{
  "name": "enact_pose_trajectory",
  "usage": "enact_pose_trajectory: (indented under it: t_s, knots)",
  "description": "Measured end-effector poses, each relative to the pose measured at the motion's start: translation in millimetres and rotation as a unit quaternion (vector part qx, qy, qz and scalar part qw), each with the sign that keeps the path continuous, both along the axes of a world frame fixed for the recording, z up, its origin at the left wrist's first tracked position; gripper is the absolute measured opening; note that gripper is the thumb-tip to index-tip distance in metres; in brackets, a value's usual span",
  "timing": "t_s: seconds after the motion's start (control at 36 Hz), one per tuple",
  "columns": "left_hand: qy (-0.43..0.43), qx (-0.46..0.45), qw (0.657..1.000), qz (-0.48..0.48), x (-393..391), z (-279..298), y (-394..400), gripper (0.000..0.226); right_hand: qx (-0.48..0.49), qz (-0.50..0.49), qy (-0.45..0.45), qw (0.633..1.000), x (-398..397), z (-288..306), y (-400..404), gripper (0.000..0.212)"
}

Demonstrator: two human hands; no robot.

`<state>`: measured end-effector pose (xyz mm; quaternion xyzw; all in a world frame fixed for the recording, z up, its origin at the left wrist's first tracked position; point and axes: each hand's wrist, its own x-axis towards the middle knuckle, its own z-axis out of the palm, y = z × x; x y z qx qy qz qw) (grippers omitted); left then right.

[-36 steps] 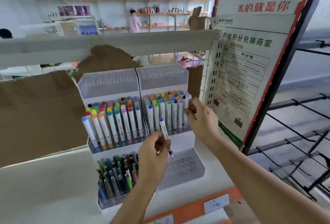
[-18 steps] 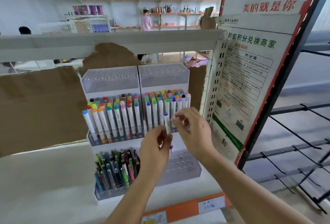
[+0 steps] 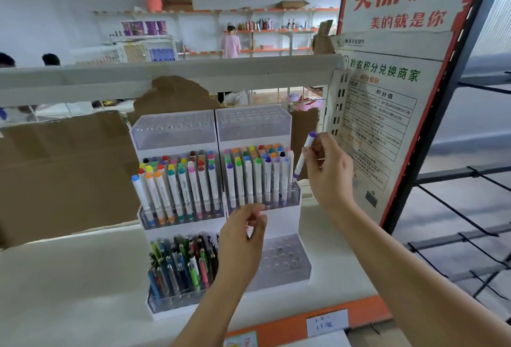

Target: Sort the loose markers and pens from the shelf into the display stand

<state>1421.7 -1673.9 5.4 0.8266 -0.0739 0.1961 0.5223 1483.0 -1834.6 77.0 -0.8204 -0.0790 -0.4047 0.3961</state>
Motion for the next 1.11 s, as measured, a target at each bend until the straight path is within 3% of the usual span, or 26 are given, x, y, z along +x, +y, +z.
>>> enact_pose_trajectory:
  t_s: [0.14,0.36,0.58,0.89,1.11]
  knots:
    - [-0.007,0.011,1.000,0.010,0,-2,5,0.016,-0.043,0.014,0.018,0.999,10,-16,2,0.017]
    - [-0.010,0.012,1.000,0.018,0,-5,3,0.018,-0.123,0.013,0.089,0.988,18,-34,1,0.016]
    - [-0.008,0.016,0.999,0.027,-7,-5,0,0.021,-0.137,-0.007,0.134,0.981,18,-34,1,0.007]
    - [-0.008,0.003,0.995,0.102,-44,-3,26,0.019,-0.138,-0.010,0.129,0.982,16,-37,2,0.005]
    - [0.017,0.003,0.992,0.122,-72,-1,48,0.022,-0.196,-0.038,0.182,0.963,11,-21,7,0.009]
